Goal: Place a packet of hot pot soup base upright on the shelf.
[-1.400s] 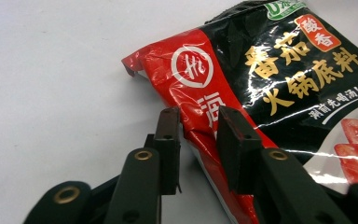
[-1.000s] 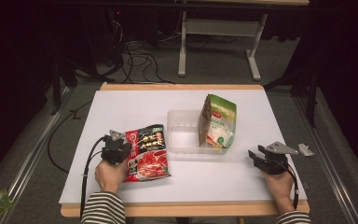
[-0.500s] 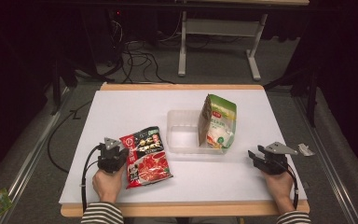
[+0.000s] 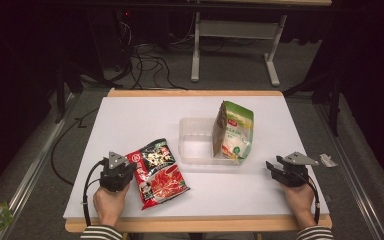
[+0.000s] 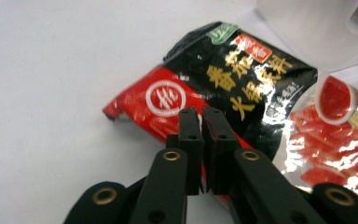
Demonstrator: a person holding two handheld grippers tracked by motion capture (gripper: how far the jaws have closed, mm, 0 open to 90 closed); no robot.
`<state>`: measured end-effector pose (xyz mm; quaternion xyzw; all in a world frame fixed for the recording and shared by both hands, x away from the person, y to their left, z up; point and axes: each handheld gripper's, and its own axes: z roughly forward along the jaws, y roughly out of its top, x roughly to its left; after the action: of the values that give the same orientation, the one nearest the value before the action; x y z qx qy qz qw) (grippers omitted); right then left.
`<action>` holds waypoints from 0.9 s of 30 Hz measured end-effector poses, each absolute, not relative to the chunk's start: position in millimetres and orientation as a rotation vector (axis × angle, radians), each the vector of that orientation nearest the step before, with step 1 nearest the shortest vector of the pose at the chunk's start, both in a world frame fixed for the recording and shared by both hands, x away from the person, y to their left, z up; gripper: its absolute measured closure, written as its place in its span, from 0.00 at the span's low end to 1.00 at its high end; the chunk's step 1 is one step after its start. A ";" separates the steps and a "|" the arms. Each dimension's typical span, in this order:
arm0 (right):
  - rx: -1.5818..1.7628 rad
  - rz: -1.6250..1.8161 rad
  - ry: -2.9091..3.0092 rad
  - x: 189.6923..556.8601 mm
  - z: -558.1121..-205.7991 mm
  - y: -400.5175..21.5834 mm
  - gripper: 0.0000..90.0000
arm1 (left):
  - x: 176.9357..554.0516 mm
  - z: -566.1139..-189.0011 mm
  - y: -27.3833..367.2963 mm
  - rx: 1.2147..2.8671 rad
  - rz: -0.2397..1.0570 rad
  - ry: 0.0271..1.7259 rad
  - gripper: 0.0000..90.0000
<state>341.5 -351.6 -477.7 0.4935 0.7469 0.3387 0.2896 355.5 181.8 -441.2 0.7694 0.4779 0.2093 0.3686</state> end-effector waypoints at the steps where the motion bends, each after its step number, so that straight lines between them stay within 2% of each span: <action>1: 1.313 0.898 1.996 341.8 -477.7 -351.6 0.57 | 359.2 -439.9 181.5 1.986 0.550 1.214 0.94; 10: 1.317 0.877 2.001 342.4 -478.3 -349.9 0.57 | 403.0 -441.7 186.5 2.020 0.551 1.221 0.70; 20: 1.305 0.865 2.007 342.7 -478.5 -349.0 0.57 | 429.5 -452.8 188.4 2.079 0.443 1.264 0.55; 27: 1.297 0.861 2.015 342.9 -478.7 -348.7 0.57 | 436.3 -463.1 193.8 2.062 0.302 1.321 0.46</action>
<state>342.9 -348.7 -478.7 0.4871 0.7565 0.3234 0.2930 436.3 193.8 -463.1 0.7886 0.5052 0.1154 0.3310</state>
